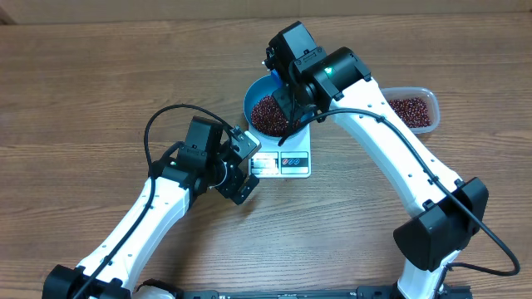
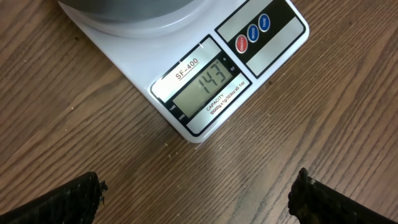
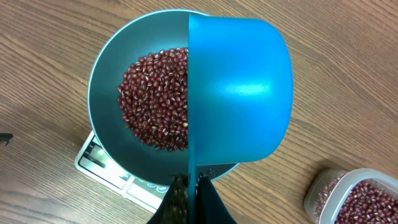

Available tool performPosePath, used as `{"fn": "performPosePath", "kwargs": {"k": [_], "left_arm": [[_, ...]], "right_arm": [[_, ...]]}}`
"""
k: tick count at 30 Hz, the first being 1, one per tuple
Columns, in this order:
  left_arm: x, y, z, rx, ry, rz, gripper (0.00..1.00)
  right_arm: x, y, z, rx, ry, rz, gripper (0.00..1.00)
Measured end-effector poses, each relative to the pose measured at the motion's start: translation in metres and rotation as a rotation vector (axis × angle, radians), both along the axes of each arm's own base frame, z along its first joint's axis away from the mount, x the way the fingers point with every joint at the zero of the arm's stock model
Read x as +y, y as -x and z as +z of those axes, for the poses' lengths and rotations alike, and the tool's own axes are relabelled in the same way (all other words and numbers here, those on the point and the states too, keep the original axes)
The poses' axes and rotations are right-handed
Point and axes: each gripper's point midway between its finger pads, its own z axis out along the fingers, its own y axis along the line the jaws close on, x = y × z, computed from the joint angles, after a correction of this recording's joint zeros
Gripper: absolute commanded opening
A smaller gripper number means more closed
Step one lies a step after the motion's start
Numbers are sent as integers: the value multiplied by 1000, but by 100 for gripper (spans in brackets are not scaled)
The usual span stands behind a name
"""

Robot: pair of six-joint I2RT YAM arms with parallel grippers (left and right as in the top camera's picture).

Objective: Scoop item into bowl and weigh 150g on scale
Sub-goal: 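Tip the scoop slowly to trickle beans into the teal bowl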

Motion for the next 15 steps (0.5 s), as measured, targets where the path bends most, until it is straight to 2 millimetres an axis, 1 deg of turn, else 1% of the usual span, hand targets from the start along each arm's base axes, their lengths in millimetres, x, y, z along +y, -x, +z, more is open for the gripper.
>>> {"fn": "performPosePath", "kwargs": {"k": [15], "left_arm": [[0,0,0,0,0,0,99]], "right_arm": [[-3,-2,0,-10,17,1,4]]}}
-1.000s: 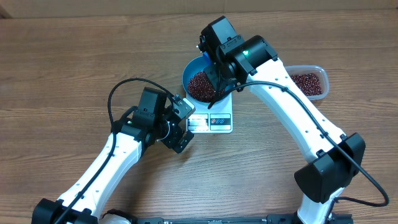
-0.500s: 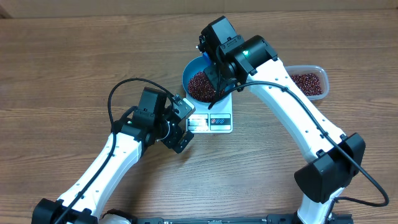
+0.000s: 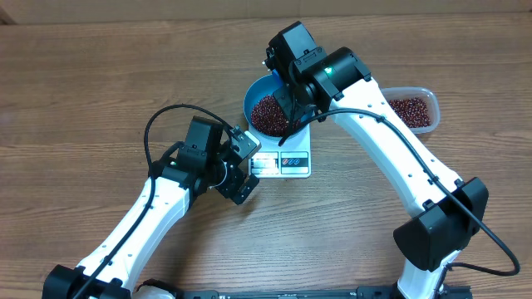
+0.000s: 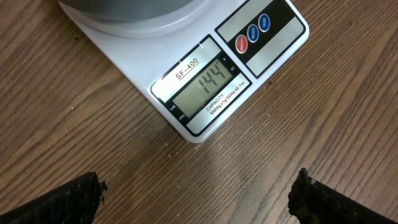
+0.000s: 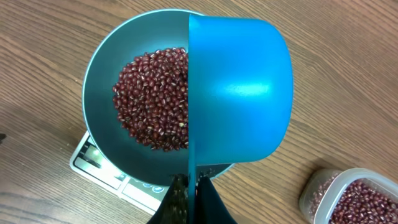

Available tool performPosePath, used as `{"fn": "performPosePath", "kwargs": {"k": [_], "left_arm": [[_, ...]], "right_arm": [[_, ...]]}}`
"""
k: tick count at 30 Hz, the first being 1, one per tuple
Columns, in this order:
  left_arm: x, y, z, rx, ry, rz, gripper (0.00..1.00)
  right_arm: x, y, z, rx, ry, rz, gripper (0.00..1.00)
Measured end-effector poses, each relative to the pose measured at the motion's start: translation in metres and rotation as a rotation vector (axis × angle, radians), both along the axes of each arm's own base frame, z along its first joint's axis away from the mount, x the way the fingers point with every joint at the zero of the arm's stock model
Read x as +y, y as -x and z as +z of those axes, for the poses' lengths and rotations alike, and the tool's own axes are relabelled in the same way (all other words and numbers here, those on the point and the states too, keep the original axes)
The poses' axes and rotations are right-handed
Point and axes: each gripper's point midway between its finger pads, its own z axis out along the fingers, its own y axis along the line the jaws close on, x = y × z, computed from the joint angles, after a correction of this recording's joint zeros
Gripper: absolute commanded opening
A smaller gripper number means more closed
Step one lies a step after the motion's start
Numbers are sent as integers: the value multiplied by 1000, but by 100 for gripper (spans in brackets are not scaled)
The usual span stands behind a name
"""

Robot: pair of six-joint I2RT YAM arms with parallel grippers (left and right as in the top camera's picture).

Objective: Scoop item into bowl and weigh 150g on scale
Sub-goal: 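Tip the scoop slowly to trickle beans into the teal bowl, then move the scoop back over the bean tub with the right gripper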

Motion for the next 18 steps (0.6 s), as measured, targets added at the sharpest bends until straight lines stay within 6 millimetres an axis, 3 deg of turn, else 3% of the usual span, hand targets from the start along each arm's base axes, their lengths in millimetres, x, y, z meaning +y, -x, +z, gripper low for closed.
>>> {"fn": "performPosePath", "kwargs": {"k": [18], "left_arm": [[0,0,0,0,0,0,99]], "right_arm": [[-2,-1,0,-8,19,16,4]]}}
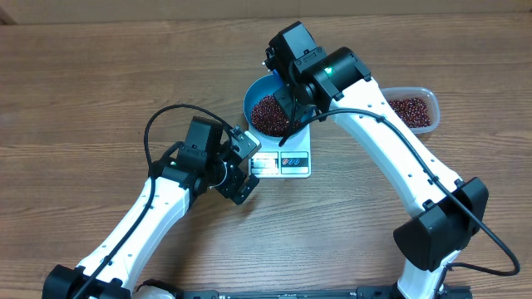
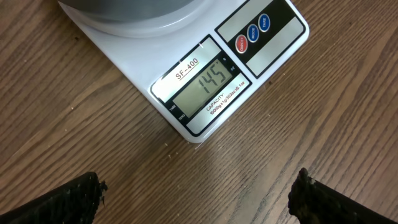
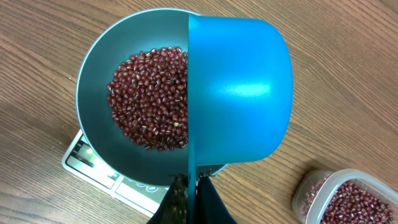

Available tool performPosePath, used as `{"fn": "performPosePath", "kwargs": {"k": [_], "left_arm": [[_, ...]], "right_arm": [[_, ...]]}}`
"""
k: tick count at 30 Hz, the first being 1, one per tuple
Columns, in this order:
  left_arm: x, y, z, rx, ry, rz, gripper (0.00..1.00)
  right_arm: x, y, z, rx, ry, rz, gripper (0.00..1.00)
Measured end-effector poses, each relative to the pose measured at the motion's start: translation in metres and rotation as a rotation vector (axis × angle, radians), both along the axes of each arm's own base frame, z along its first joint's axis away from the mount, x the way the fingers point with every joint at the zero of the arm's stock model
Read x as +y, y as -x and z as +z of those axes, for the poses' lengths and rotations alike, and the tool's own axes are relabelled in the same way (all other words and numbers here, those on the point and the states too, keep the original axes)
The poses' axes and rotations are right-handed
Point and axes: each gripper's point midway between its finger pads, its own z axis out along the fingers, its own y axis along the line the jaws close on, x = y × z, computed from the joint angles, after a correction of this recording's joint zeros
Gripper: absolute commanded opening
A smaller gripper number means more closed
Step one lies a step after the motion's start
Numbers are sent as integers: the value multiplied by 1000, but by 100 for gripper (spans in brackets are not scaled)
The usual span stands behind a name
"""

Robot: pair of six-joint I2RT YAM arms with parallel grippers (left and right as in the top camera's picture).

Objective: Scoop item into bowl and weigh 150g on scale
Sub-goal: 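Move the scoop back over the bean tub with the right gripper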

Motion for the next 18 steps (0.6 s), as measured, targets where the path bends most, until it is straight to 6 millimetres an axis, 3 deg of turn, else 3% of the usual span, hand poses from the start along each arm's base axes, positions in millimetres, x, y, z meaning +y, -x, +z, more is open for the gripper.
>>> {"fn": "performPosePath", "kwargs": {"k": [18], "left_arm": [[0,0,0,0,0,0,99]], "right_arm": [[-1,-1,0,-3,5,-2,4]]}}
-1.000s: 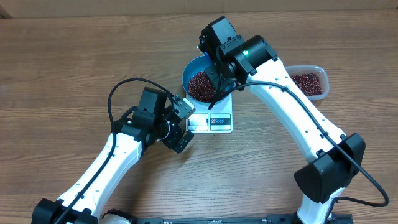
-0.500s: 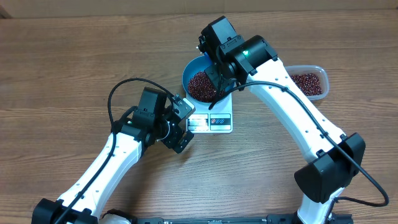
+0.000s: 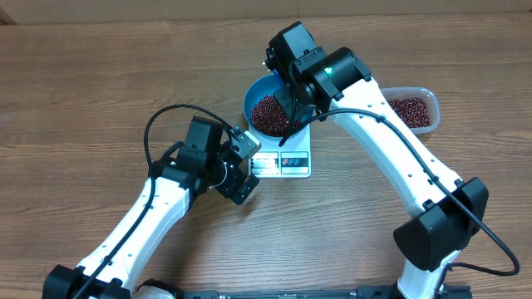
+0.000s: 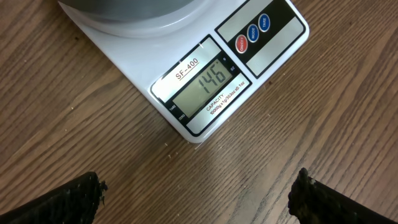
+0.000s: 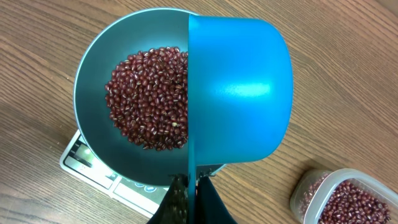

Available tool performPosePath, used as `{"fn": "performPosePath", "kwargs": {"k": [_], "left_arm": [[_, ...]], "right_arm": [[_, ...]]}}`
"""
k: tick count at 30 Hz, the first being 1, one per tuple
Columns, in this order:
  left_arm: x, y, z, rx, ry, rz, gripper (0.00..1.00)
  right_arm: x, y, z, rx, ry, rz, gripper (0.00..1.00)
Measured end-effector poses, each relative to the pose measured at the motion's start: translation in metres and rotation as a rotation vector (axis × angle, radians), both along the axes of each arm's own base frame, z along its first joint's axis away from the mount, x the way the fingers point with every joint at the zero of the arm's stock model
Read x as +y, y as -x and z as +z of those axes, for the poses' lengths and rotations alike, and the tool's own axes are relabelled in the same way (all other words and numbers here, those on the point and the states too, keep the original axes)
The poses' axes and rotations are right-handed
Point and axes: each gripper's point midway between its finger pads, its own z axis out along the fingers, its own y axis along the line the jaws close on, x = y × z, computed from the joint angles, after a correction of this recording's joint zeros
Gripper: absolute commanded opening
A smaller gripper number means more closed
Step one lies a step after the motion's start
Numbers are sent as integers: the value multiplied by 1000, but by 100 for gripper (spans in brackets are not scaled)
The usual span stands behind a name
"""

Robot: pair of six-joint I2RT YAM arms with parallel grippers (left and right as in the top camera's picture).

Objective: Scoop item into bowl and weigh 150g on scale
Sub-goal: 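Move the scoop back over the bean tub with the right gripper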

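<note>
A blue bowl (image 5: 102,146) with a heap of red beans (image 5: 149,99) stands on the white scale (image 4: 186,74), whose display reads 146. My right gripper (image 5: 193,186) is shut on the handle of a blue scoop (image 5: 239,93), tipped on its side over the bowl's right half. My left gripper (image 4: 196,193) is open above bare wood just in front of the scale, its fingertips (image 4: 62,199) at the frame's bottom corners. Overhead, the bowl (image 3: 253,91) sits under the right gripper (image 3: 287,104).
A clear tub of red beans (image 3: 411,110) stands to the right of the scale, also seen at the lower right of the right wrist view as the tub (image 5: 339,196). The scale's three buttons (image 4: 252,34) face the left gripper.
The scale reading has gone from 145 to 146. In the right wrist view the bowl sits slightly further left. The left arm has not moved.
The scale read 143 with the scoop tipped over the bowl, then 144, then 145, and now 146. The right gripper has kept hold of the scoop over the bowl throughout, and the left gripper has stayed open before the scale.
</note>
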Motion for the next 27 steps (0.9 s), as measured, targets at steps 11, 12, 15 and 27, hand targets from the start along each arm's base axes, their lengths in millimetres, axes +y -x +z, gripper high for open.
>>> {"fn": "performPosePath", "kwargs": {"k": [11,12,15,27], "left_arm": [[0,0,0,0,0,0,100],[0,0,0,0,0,0,100],[0,0,0,0,0,0,100],[0,0,0,0,0,0,99]], "right_arm": [[-39,-3,35,7,-112,-74,4],[-52,-3,43,2,-124,-100,4],[-95,-1,60,-1,-141,-192,4],[-227,12,46,121,-98,-514,4]]}}
